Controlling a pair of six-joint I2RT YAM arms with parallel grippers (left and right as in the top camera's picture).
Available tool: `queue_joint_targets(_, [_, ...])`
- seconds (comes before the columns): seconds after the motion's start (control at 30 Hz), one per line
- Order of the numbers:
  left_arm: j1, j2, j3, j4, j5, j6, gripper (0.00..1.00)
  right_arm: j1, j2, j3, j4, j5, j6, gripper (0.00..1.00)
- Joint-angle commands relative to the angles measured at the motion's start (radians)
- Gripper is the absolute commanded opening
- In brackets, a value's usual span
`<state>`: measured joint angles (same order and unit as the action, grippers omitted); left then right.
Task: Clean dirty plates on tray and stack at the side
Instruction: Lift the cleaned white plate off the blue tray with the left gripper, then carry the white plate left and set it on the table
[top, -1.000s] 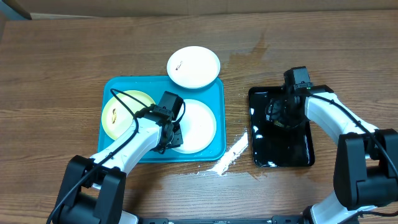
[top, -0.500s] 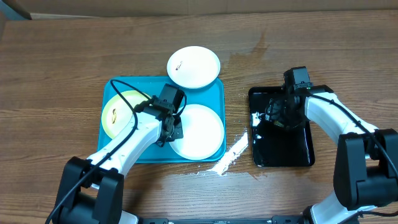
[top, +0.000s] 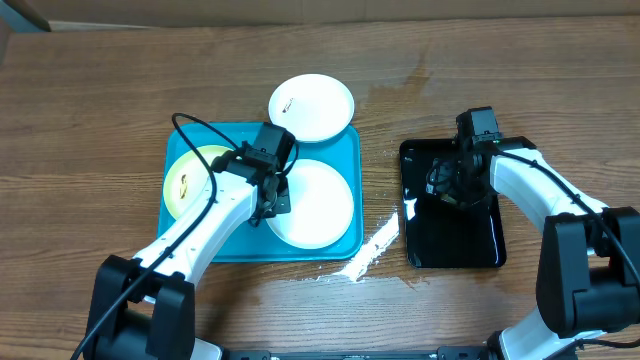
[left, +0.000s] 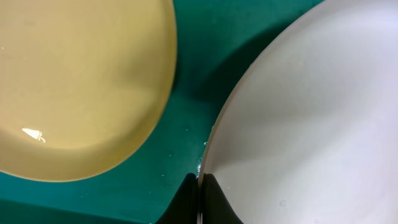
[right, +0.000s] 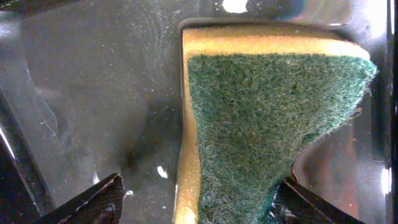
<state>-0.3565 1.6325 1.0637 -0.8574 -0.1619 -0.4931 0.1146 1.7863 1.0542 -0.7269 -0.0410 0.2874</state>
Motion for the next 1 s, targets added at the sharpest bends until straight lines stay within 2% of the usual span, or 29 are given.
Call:
queue_joint_targets(0.0, [0.035,-0.013,0.022,-0.010,-0.021,0.031,0.04,0.002,0.002,-0.013,-0.004,-0.006,-0.004,0.77])
queue_joint_targets(0.2, [0.050,-0.013,0.091,-0.072,-0.046,0.084,0.04,0.002,0.002,-0.013,-0.003,-0.005,-0.004,0.77])
queue_joint_targets(0.5, [0.048,-0.013,0.254,-0.215,-0.262,0.114,0.04,0.002,0.002,-0.013,-0.003,-0.005,-0.004,0.77])
queue_joint_targets(0.7, [0.042,-0.013,0.282,-0.208,-0.285,0.202,0.04,0.002,0.002,-0.013,-0.003,-0.005,-0.004,0.78])
queue_joint_targets(0.97, [-0.063,-0.013,0.288,-0.179,-0.499,0.251,0.04,0.002,0.002,-0.013,-0.003,-0.005,-0.004,0.78])
